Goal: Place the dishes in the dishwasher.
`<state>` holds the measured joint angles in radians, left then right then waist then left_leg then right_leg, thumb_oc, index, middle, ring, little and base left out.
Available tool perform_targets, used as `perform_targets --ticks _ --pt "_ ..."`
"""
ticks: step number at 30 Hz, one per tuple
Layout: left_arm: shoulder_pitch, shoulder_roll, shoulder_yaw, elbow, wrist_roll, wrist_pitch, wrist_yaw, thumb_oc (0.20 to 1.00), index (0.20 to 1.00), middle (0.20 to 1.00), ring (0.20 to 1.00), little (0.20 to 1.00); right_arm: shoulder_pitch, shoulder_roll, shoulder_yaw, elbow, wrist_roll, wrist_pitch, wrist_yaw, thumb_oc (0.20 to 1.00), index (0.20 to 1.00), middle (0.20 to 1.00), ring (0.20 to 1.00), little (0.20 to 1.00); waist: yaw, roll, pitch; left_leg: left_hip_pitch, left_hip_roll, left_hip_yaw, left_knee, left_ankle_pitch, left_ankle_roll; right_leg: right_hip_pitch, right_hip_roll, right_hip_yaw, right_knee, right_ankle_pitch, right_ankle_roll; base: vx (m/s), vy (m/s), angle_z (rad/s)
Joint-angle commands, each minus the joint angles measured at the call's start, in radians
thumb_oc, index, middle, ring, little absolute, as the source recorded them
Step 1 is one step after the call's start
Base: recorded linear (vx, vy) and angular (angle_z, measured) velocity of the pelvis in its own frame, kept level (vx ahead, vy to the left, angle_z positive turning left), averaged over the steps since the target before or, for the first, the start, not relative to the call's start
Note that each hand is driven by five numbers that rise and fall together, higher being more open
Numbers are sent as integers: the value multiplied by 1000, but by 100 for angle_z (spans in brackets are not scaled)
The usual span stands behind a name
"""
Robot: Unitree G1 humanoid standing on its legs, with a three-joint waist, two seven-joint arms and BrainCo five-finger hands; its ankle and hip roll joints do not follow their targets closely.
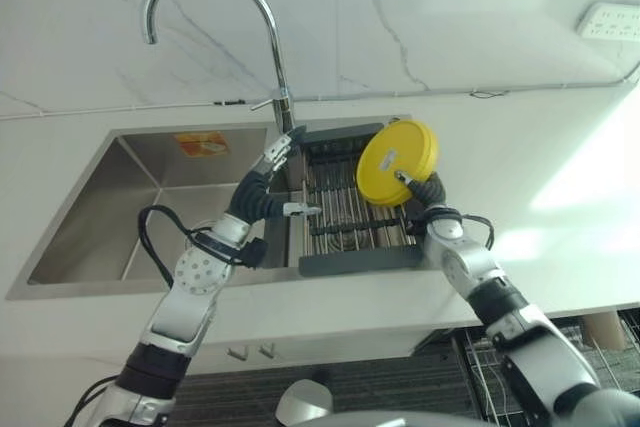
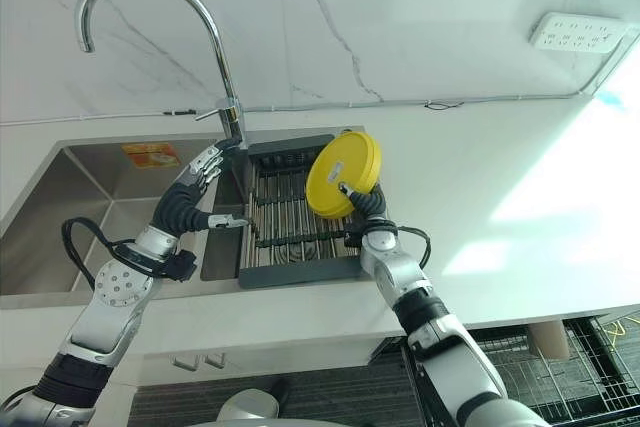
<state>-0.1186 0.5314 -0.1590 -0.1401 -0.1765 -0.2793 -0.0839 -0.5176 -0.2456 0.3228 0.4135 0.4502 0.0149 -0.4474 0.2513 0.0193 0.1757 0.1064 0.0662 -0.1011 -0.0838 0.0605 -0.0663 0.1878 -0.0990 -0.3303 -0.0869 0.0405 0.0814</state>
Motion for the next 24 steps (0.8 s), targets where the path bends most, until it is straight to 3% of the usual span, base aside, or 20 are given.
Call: perform_targets --ticks 1,4,7,19,21,24 --pt "-11 9 -41 -22 -23 -71 29 1000 1000 1000 1000 1000 -76 -112 -87 -174 -290 -225 -57 200 200 200 200 200 -22 -4 -57 9 52 56 -4 -29 -18 15 -116 10 44 -24 101 -49 39 -5" --pt "15 8 -24 -30 -13 -85 32 1000 1000 1000 1000 1000 -23 -153 -99 -295 -302 -257 -65 200 200 200 200 200 -40 -8 -56 14 50 63 -4 -35 -14 10 -116 19 49 -25 102 -48 24 -10" --pt "43 5 8 -35 -9 -106 30 1000 1000 1000 1000 1000 68 -172 -140 -410 -166 -341 -37 200 200 200 200 200 -67 -15 -57 18 46 78 -4 -43 -12 2 -116 32 49 -24 104 -84 20 -21" --pt "53 -19 4 -31 27 -123 62 1000 1000 1000 1000 1000 204 -98 -199 -463 127 -408 84 200 200 200 200 200 -110 -23 -61 34 37 118 -4 -60 0 2 -126 54 40 -14 114 -59 27 -12" --pt "52 -25 5 -34 30 -124 68 1000 1000 1000 1000 1000 225 -82 -196 -492 238 -432 133 200 200 200 200 200 -121 -25 -60 31 32 127 -4 -52 7 -9 -129 63 44 -3 114 -97 44 -3" --pt "55 -29 9 -35 34 -127 67 1000 1000 1000 1000 1000 249 -71 -209 -519 244 -461 129 200 200 200 200 200 -132 -26 -63 39 27 133 -4 -66 10 -6 -130 75 43 -11 118 -57 32 -14"
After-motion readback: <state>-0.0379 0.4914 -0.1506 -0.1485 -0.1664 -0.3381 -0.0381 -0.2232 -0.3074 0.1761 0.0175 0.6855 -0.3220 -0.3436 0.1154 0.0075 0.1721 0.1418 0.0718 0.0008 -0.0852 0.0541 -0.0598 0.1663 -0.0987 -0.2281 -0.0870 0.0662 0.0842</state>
